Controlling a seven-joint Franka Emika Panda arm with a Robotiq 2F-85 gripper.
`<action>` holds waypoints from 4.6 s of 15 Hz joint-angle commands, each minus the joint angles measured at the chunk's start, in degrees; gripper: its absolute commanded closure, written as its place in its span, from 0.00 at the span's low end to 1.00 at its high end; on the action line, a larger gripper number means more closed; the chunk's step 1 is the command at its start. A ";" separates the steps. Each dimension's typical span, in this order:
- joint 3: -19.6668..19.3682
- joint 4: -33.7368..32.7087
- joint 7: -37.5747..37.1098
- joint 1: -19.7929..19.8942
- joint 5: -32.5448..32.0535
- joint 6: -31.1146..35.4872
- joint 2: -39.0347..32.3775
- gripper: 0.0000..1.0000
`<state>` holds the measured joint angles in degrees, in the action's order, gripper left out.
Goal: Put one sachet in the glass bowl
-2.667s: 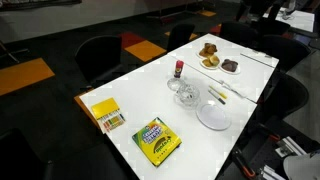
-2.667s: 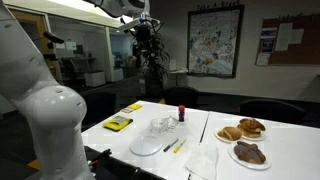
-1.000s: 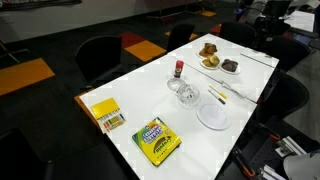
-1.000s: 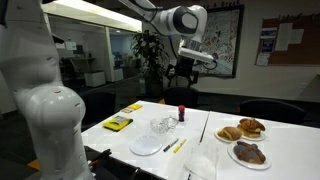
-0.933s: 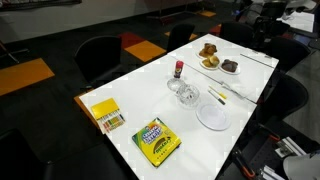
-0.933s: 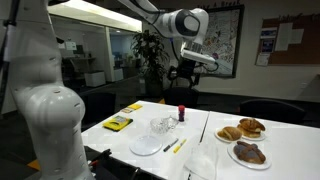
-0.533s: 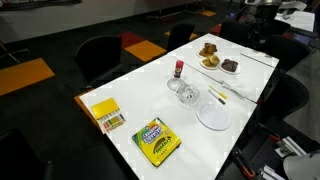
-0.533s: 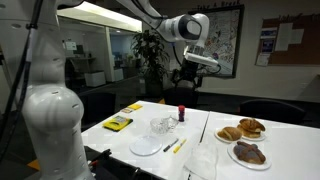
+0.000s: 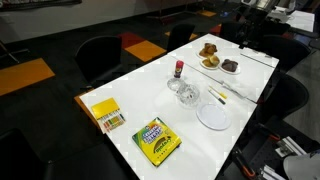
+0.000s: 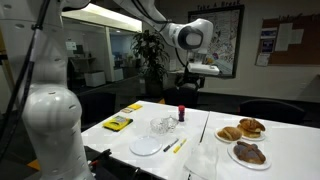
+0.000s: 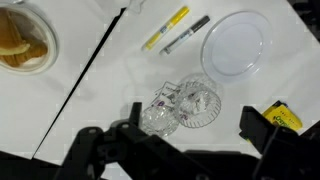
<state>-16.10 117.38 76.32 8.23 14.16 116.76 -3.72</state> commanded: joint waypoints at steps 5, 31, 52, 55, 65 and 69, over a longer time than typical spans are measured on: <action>5.26 1.12 11.42 4.77 26.31 11.40 -9.29 0.00; 15.42 -10.91 -29.94 4.43 9.25 16.35 -32.72 0.00; 21.17 -16.71 -44.84 1.40 -5.98 22.95 -40.61 0.00; 21.39 -16.27 -46.91 1.08 -7.69 22.56 -40.57 0.00; 20.49 -15.12 -49.25 0.76 -14.32 22.38 -40.08 0.49; 20.77 -14.96 -49.04 0.68 -15.22 22.56 -40.08 0.78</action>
<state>4.75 101.96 27.71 9.17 0.36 139.58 -43.96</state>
